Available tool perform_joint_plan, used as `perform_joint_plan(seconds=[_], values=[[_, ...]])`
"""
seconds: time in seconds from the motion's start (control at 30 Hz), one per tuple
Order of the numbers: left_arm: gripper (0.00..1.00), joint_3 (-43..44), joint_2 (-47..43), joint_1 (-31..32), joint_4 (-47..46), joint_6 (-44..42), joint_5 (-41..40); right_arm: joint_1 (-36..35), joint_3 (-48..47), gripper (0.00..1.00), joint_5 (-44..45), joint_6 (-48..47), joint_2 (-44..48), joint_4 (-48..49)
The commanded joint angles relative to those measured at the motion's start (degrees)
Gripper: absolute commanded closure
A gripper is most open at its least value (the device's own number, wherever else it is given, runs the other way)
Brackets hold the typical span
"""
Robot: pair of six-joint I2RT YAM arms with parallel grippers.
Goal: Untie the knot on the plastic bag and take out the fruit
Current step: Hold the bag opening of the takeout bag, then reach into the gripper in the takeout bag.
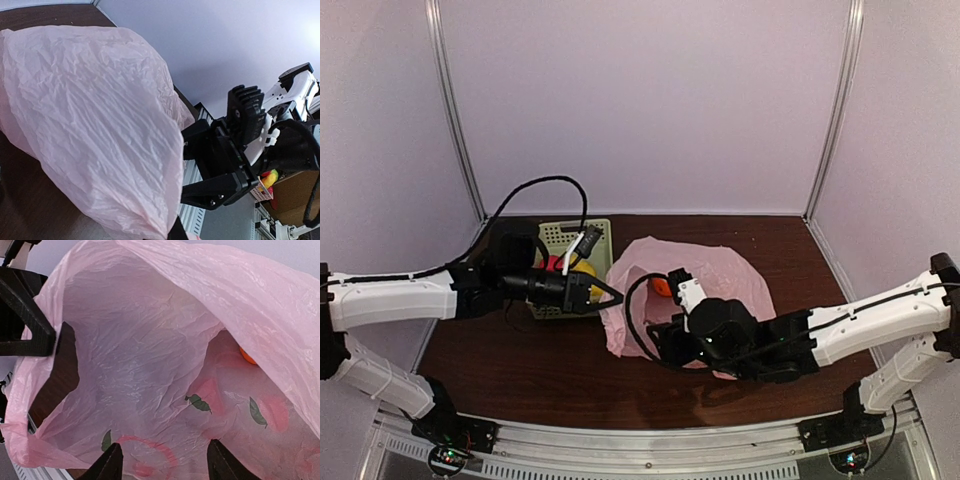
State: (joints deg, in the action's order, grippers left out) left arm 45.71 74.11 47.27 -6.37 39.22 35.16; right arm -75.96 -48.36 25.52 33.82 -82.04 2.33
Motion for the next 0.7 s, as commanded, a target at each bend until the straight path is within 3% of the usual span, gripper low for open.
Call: perform_joint_plan(seconds=[0.0, 0.67], values=[[1.0, 1.83, -1.41, 0.28, -1.78, 0.49, 1.29, 1.5, -1.66, 0.43, -0.59, 0.58, -1.56, -3.19], [1.0, 2.06, -2.2, 0.28, -2.45, -0.88, 3.74, 8.85, -7.62, 0.52, -5.2, -3.09, -13.28, -10.2]])
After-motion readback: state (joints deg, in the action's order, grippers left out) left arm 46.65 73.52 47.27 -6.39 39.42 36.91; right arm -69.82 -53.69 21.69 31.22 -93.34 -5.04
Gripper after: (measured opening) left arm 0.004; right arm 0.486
